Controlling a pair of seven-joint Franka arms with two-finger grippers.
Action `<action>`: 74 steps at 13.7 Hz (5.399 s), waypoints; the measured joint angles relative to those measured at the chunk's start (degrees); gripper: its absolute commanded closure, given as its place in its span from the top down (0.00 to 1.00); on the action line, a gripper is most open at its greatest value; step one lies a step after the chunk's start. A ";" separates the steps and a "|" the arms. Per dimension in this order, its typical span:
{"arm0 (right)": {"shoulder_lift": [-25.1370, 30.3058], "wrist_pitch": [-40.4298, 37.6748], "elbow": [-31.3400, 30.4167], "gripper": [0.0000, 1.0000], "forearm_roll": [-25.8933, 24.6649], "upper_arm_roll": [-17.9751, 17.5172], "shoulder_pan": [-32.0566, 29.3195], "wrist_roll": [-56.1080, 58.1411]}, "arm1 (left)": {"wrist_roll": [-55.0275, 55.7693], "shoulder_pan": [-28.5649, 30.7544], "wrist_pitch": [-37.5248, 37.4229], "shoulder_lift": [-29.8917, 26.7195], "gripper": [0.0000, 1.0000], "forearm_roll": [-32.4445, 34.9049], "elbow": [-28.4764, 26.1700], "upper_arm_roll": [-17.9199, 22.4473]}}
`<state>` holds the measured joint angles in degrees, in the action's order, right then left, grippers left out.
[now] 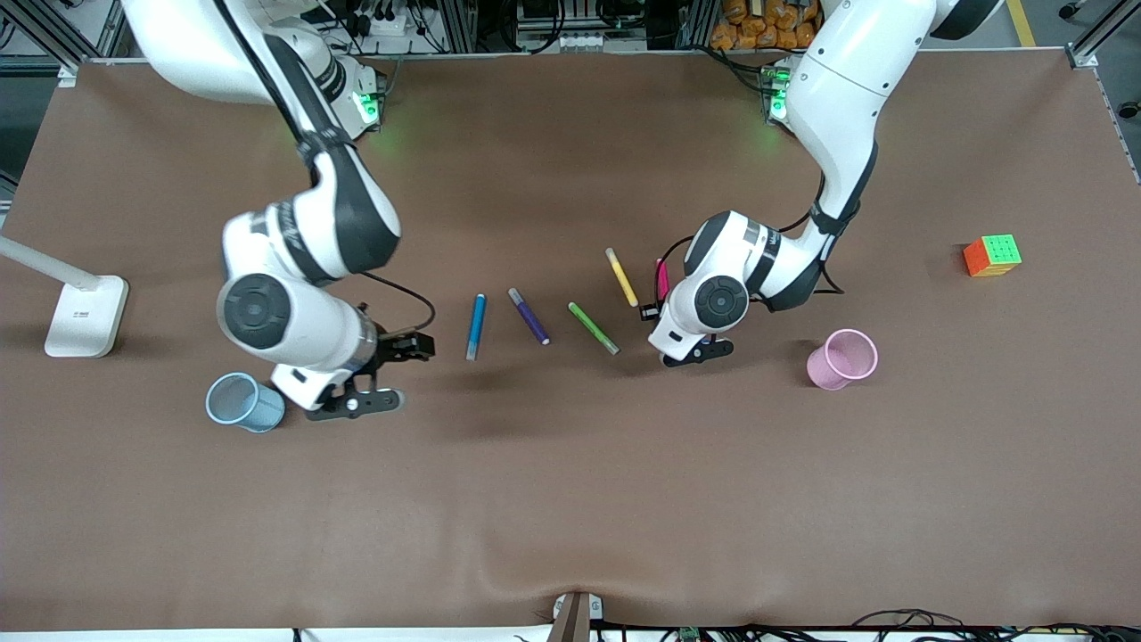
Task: Place pink and blue markers in matching cups
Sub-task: 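Grasp the pink marker with the left gripper while the right gripper reaches the blue marker, then carry the pink marker over the pink cup while the right gripper grasps the blue marker, then lower the pink marker into the pink cup while the right gripper carries the blue marker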
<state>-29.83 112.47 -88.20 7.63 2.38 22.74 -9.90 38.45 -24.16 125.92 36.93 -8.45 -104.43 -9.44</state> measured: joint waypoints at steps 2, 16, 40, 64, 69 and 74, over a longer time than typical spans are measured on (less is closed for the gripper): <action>-0.09 7.57 -6.23 1.00 0.00 0.00 0.49 0.00 | -0.01 -0.03 -0.28 -0.03 0.00 0.00 0.17 -0.02; -4.97 25.35 -17.99 1.00 0.00 0.00 11.44 -8.76 | -0.45 8.80 -26.71 -10.95 0.00 5.68 15.31 1.71; -6.28 27.27 -17.08 0.00 -0.68 1.13 11.41 -8.70 | -8.84 19.76 -26.76 -15.72 0.00 16.72 18.12 1.73; 7.30 17.96 -7.87 0.00 -2.09 2.44 -3.39 36.43 | 37.81 16.81 -21.64 -5.57 0.00 39.71 14.26 1.36; 10.39 18.63 -10.70 0.00 5.09 2.42 -8.16 45.80 | 40.25 16.13 -21.79 -3.01 0.00 42.51 13.99 1.37; 11.82 18.94 -12.67 0.00 14.01 2.44 -13.90 60.86 | 40.25 16.05 -22.25 -2.79 1.00 42.57 14.03 1.37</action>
<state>-18.01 131.41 -100.86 21.64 4.82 8.85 50.96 78.70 -8.10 103.67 34.13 34.12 -90.40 -8.06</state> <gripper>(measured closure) 0.833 0.670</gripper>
